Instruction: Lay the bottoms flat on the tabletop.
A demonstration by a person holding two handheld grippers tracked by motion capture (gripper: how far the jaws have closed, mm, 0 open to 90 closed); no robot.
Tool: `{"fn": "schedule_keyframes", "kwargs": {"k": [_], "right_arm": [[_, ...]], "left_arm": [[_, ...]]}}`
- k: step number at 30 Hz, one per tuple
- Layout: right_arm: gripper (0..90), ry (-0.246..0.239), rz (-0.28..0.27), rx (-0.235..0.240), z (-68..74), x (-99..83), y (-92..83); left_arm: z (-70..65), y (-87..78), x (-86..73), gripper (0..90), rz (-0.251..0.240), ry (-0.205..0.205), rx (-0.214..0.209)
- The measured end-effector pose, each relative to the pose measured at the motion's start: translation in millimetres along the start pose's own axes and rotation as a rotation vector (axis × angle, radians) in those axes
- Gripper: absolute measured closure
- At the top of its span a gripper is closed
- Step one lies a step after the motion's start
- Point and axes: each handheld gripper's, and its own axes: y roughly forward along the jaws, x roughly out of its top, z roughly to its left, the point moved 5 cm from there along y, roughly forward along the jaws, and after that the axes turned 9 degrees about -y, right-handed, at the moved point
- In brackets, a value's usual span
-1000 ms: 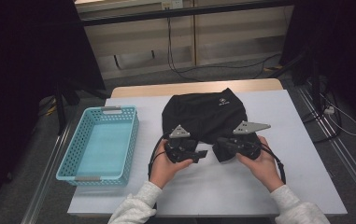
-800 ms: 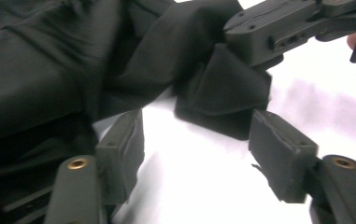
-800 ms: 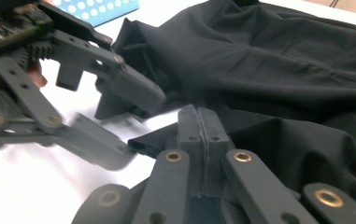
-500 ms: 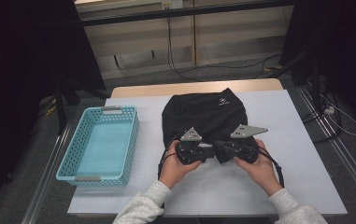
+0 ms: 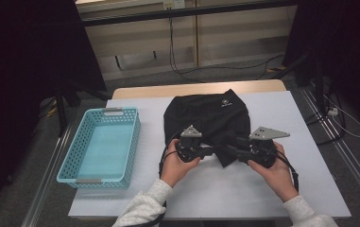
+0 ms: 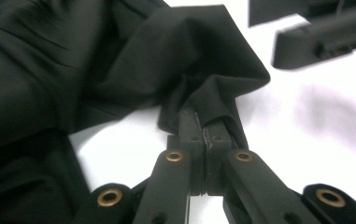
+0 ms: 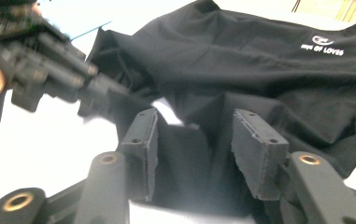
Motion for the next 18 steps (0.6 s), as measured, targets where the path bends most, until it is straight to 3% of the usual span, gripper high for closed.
{"fn": "schedule_keyframes", "kwargs": {"k": [2, 6, 9, 14, 16, 18], "right_arm": [[48.3, -0.009, 0.014, 0.018, 7.8, -3.6, 0.1], [53.5, -0.11, 0.105, 0.066, 31.8, -15.0, 11.2], [51.6, -0.137, 0.158, 0.079, 40.1, -22.1, 25.9], [48.3, -0.154, 0.206, 0.028, 30.7, -26.9, 44.0], [48.9, -0.151, 0.216, 0.004, 23.4, -28.2, 44.8], [60.6, -0.153, 0.213, -0.007, 16.5, -28.1, 41.0]], "left_arm": [[3.0, -3.4, 0.8, 89.7, -0.011, -0.015, 0.008], [7.2, -11.3, 3.9, 89.7, -0.033, -0.034, 0.022], [6.3, -14.5, 6.3, 89.7, -0.042, -0.033, 0.015], [7.2, -18.6, 7.7, 89.7, -0.047, -0.019, 0.032], [10.4, -21.2, 7.6, 89.7, -0.057, -0.035, 0.038], [14.0, -24.7, 7.4, 89.7, -0.057, -0.04, 0.048]]}}
